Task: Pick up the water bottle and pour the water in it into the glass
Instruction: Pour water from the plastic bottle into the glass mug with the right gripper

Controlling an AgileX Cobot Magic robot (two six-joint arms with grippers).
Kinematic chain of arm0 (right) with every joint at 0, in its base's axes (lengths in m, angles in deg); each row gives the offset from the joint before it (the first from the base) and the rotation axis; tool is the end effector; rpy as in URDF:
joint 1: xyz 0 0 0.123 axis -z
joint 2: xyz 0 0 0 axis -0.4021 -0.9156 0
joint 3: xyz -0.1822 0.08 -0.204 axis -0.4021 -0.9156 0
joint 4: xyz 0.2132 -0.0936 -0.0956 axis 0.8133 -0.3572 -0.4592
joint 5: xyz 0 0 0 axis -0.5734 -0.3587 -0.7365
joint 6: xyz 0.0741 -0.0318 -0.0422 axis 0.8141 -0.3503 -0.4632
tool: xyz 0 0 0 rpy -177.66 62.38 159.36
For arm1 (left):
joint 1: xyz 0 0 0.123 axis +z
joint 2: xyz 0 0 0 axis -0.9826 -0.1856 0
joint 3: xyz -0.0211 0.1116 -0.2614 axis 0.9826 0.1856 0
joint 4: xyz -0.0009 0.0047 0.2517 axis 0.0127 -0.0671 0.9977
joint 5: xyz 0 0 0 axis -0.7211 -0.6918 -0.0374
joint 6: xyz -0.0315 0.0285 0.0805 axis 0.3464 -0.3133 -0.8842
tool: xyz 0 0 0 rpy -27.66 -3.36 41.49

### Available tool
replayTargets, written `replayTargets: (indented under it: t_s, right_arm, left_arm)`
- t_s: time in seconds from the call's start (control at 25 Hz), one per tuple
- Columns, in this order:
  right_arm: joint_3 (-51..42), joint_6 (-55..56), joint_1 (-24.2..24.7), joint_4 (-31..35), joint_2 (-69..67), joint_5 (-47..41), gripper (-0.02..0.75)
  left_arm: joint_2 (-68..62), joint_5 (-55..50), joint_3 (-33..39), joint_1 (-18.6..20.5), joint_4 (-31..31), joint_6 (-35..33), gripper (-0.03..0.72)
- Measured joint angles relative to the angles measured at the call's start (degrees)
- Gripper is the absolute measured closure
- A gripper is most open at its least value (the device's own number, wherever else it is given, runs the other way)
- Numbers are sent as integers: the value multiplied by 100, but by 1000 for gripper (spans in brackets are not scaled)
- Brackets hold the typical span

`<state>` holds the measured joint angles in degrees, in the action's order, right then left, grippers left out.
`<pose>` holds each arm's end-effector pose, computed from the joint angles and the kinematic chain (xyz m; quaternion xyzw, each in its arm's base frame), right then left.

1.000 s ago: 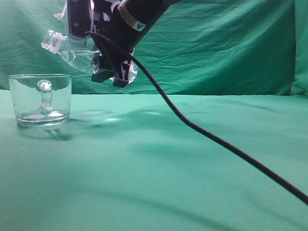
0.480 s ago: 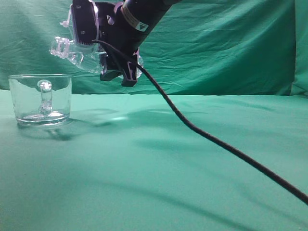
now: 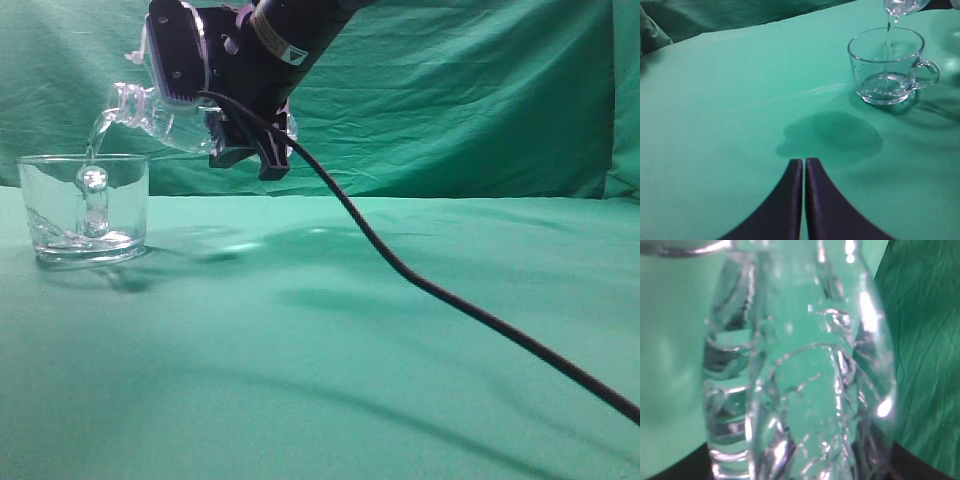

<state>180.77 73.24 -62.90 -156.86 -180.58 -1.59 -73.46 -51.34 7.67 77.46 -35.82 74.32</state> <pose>0.4015 0.3232 0.1892 -0.7483 0.4063 -0.2180 0.4769 0.0527 -0.0032 0.1769 0.0908 0.7898 0.0399 0.6053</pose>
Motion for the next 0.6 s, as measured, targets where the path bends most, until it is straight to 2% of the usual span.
replayTargets:
  t_s: [0.6]
  right_arm:
    - [0, -155, 0, 0, 0, -89, 361]
  left_arm:
    - [0, 0, 0, 0, 0, 0, 688]
